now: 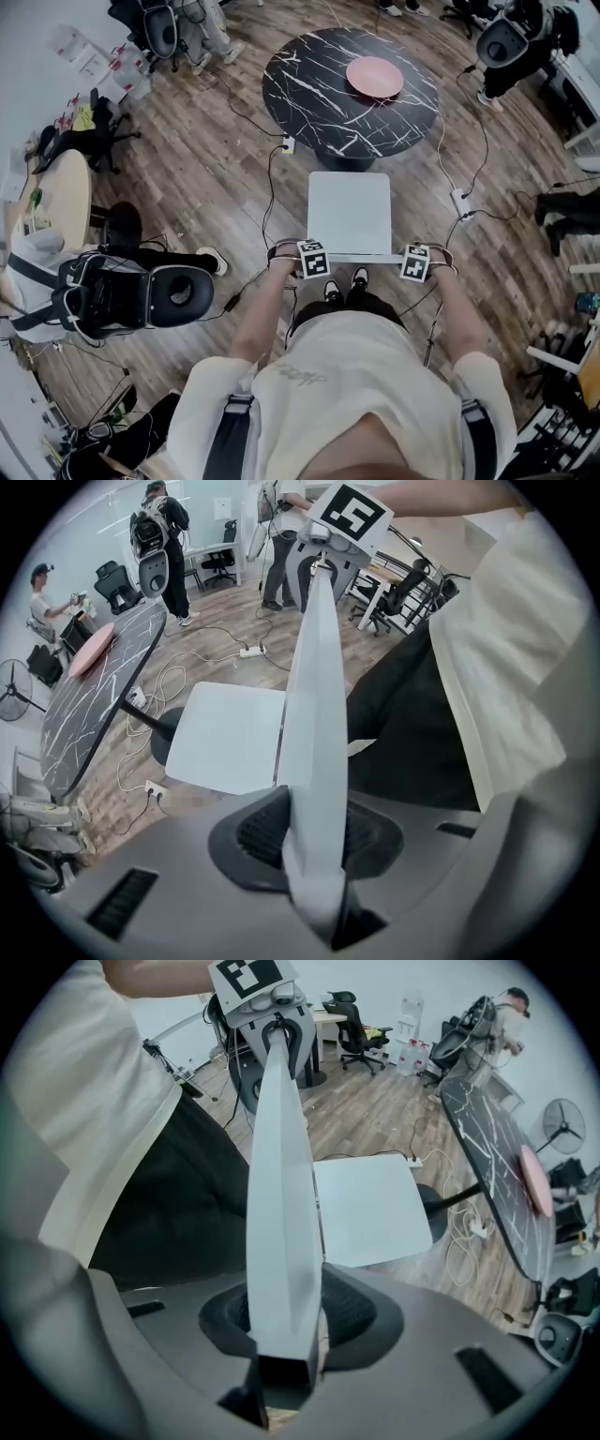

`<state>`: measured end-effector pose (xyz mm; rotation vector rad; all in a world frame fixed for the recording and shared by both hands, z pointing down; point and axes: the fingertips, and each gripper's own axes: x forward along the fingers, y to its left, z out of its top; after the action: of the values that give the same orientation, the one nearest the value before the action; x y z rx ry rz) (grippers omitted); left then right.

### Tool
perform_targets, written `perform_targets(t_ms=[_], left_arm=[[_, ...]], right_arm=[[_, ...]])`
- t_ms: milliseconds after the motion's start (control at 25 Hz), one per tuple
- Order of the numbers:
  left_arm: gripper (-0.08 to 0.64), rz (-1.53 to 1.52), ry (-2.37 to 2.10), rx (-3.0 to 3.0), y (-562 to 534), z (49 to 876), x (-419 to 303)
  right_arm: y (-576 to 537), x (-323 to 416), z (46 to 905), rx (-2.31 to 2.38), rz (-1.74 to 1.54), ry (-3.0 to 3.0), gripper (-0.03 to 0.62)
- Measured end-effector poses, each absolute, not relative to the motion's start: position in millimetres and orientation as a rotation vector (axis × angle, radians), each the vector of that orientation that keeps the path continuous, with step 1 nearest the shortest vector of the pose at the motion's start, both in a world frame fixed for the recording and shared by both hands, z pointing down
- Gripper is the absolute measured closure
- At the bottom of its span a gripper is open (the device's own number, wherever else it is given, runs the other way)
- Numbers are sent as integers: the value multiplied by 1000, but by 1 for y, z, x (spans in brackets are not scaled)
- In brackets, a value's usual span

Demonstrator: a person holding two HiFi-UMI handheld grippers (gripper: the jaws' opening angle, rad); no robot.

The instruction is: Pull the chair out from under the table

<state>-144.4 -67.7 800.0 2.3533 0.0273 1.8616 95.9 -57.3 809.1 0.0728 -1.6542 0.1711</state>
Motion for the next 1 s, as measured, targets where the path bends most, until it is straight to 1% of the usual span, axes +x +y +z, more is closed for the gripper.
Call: perform_targets(t_ms=[1000], left_arm=[[451,1828,-40,2272,21,797,-117]], right_arm=[[12,122,803,-7,113,-1668,468]])
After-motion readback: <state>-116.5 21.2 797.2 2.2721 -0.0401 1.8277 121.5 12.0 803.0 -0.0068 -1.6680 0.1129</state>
